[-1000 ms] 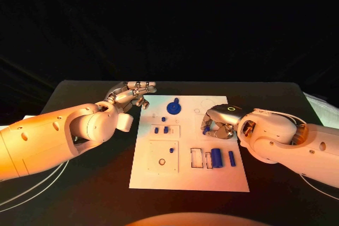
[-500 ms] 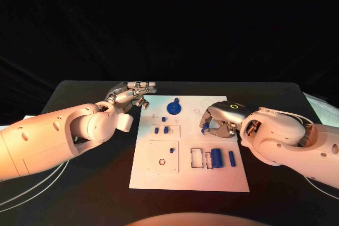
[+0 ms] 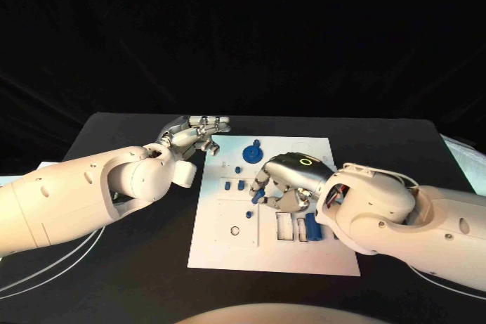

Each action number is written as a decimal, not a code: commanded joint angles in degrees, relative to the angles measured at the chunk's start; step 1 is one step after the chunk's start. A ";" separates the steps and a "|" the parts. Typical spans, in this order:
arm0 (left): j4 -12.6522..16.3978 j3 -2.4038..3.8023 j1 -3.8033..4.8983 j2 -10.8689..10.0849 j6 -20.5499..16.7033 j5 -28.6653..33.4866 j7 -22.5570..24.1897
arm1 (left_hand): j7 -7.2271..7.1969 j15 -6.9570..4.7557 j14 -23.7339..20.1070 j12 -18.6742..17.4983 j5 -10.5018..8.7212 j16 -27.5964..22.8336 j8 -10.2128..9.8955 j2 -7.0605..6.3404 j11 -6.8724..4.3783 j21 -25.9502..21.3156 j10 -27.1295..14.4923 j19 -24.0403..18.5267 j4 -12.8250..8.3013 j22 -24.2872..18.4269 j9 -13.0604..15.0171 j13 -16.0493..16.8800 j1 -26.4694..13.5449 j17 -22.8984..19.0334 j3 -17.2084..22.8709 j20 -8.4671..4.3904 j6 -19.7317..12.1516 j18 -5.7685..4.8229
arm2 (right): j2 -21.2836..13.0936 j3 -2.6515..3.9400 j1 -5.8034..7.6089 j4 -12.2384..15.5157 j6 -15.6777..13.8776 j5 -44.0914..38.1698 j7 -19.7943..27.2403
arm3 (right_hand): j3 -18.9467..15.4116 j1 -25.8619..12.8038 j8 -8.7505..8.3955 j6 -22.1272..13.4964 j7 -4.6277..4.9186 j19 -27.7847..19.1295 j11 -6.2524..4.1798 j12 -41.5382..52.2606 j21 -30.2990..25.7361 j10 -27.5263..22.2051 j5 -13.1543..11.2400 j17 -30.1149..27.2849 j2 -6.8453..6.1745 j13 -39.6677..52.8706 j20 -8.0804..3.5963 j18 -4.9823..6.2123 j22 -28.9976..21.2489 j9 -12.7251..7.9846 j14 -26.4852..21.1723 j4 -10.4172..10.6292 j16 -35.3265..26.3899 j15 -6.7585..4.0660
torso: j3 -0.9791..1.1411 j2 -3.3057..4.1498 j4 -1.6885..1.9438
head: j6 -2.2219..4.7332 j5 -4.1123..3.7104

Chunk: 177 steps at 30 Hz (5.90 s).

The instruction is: Assemble the parts on the task board

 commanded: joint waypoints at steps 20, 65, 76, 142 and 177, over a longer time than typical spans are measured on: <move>-0.05 0.03 -0.02 0.53 1.55 0.21 -0.18 | -0.17 0.06 -0.40 0.20 -0.09 -0.14 0.15 0.33 -0.01 -0.17 -0.54 -0.48 -0.02 -0.06 -0.09 0.09 -0.19 -0.03 -0.44 0.05 -0.37 0.98 | 7.72 -0.63 -4.62 -6.73 4.08 0.69 4.36 | 0.85 0.47 -0.39 -0.16 0.59 -0.15 -2.61 0.11 0.25 2.94 0.35 -0.16 -0.03 0.72 0.07 -0.37 -0.30 -0.10 2.45 -0.57 0.11 -0.07 | -0.17 0.10 0.06 | -1.41 1.59; 0.01 0.03 -0.02 0.30 1.11 0.21 -0.55 | -0.13 0.09 -0.52 0.36 -0.10 -0.16 0.19 0.49 0.03 -0.39 -0.75 -0.47 -0.13 -0.20 -0.11 0.12 -0.07 -0.29 -0.70 0.08 -0.50 1.00 | 9.79 -1.21 -5.33 -8.32 6.79 -4.25 0.98 | -3.80 -5.75 -2.20 -10.02 2.48 -2.23 0.24 -4.74 -1.66 -8.65 -0.41 -2.10 -4.90 0.11 2.25 0.07 -2.99 -1.54 1.75 0.33 -1.19 2.35 | -0.18 0.03 0.01 | -1.83 1.71; -0.09 0.02 -0.02 0.24 1.04 0.21 -0.73 | -0.09 0.10 -0.54 0.37 -0.09 -0.16 0.17 0.52 0.06 -0.53 -0.86 -0.50 -0.15 -0.29 -0.12 0.11 -0.06 -0.33 -0.75 0.08 -0.58 1.02 | 8.03 -1.20 -5.41 -7.02 -5.46 -2.25 4.45 | -12.54 -4.49 -1.88 -12.11 2.90 -4.29 0.69 -0.93 -5.96 -13.47 0.02 -6.26 -3.32 0.61 2.82 0.99 -8.49 -1.19 0.74 0.78 -4.57 2.71 | -0.13 0.03 -0.11 | -1.61 1.49; -0.33 -0.38 -0.04 -0.39 1.65 0.21 -0.99 | -0.09 0.11 -0.58 0.40 -0.08 -0.17 0.17 0.58 0.07 -0.54 -0.92 -0.49 -0.20 -0.30 -0.13 0.11 0.02 -0.41 -0.77 0.09 -0.63 1.02 | -12.53 -2.76 -5.62 0.86 1.80 9.32 -21.10 | -32.25 -14.52 6.38 -6.72 -1.28 7.85 -4.94 58.04 9.93 8.52 12.85 12.79 1.19 60.24 -0.99 -2.99 14.87 2.97 4.62 14.55 11.65 -1.58 | -0.55 -0.64 -2.10 | -0.82 -3.00; -0.28 -0.45 -0.10 -0.39 2.38 0.21 -1.54 | -0.08 0.13 -0.74 0.59 -0.09 -0.27 0.27 0.71 0.08 -1.03 -0.98 -0.61 -0.28 -0.60 -0.11 0.16 0.09 -0.76 -0.96 0.11 -0.62 1.08 | -12.97 -2.50 -4.51 4.48 -5.87 19.25 -19.19 | -32.97 -12.78 8.20 -5.51 -2.10 7.95 -5.69 58.98 10.19 10.15 21.07 12.77 6.66 63.57 -1.57 -3.04 15.35 5.55 4.61 14.89 11.77 -2.22 | -0.66 -0.68 -2.18 | -0.98 -2.79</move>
